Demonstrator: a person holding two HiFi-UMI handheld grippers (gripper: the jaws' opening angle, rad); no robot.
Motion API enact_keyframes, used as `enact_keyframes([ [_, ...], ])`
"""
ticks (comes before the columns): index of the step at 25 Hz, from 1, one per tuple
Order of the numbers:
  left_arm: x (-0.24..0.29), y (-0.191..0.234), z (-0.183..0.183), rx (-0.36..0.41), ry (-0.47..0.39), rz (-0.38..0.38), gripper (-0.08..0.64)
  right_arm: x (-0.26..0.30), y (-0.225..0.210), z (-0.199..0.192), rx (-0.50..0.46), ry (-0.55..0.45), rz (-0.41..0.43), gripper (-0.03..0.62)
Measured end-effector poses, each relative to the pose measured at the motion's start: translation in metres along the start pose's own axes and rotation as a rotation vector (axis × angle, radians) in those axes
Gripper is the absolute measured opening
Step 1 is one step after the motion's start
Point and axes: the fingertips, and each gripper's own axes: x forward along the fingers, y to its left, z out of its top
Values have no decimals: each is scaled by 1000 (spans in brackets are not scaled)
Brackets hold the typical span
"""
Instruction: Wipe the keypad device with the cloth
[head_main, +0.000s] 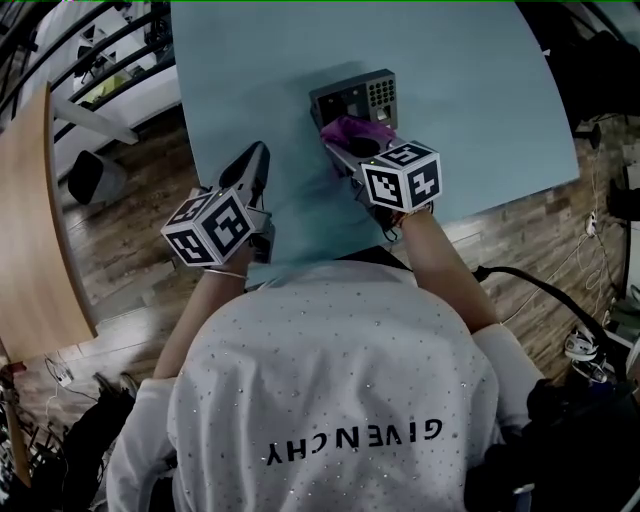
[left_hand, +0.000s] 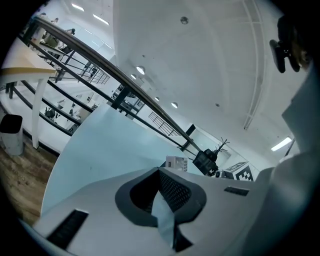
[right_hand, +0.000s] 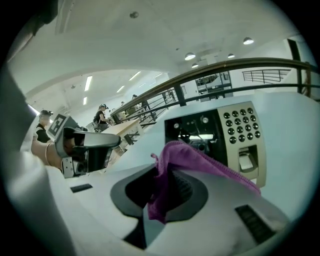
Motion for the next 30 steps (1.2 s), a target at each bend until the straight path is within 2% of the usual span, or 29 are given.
enact_keyframes([
  [7, 6, -4, -3, -8, -3, -3, 1, -10, -21, -7, 46, -6, -8, 44],
  [19, 39, -27, -12, -8, -9, 28, 0, -41, -90, -7, 86, -19, -37, 44],
  [30, 39, -30, -4, -11, -39, 86, 0, -56, -113, -3, 115, -27, 2, 44],
])
